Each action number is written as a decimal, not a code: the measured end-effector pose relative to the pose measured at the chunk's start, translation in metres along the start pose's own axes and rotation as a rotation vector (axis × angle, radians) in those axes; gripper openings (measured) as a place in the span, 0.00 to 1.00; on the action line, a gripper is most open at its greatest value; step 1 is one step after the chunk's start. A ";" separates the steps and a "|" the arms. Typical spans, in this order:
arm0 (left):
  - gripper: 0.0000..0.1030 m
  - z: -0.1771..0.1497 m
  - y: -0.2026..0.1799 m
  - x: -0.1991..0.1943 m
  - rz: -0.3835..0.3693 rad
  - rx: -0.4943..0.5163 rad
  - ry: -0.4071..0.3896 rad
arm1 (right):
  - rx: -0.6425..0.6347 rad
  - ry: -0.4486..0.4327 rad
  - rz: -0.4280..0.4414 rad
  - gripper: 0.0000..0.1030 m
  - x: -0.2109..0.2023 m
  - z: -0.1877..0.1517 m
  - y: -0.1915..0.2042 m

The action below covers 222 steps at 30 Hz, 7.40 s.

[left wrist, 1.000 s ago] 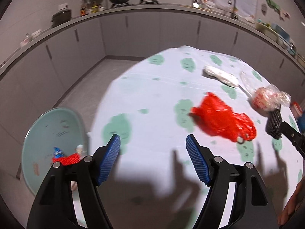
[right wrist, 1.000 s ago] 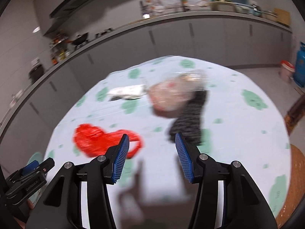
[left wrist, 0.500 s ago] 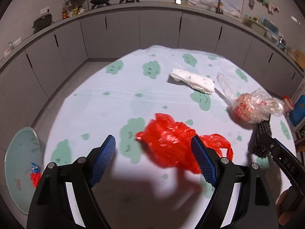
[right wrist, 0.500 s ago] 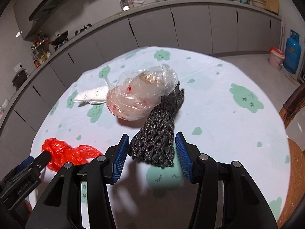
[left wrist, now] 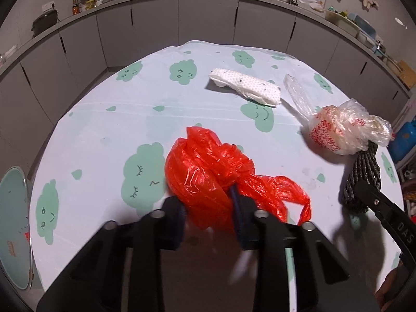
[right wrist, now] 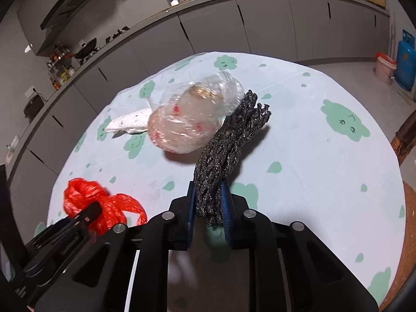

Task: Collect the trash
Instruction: 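Grasp the red plastic bag with the left tool while the right tool grasps the black mesh net, then carry the red bag and black net toward the teal basin, then lower the red bag and black net into the basin and open both tools, then move both open tools back over the table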

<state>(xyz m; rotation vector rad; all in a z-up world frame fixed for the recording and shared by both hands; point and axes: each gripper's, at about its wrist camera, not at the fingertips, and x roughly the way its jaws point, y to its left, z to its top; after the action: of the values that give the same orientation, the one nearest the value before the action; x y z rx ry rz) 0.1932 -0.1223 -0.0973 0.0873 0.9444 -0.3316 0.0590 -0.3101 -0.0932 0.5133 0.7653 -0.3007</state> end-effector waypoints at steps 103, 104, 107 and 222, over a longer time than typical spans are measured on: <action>0.22 -0.118 0.305 -0.123 0.418 -0.436 -0.073 | -0.770 0.097 0.433 0.18 -0.011 -0.171 0.334; 0.22 -0.118 0.307 -0.121 0.418 -0.438 -0.068 | -0.772 0.103 0.434 0.18 -0.009 -0.172 0.336; 0.22 -0.117 0.310 -0.114 0.422 -0.443 -0.053 | -0.780 0.121 0.436 0.18 -0.003 -0.174 0.339; 0.85 0.013 0.017 -0.032 0.130 0.037 -0.040 | -0.288 -0.013 -0.060 0.52 0.029 0.042 0.043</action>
<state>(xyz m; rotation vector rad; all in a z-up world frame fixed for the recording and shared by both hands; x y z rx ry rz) 0.1915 -0.1010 -0.0653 0.1751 0.8882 -0.2296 0.1220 -0.2990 -0.0745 0.2163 0.7972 -0.2442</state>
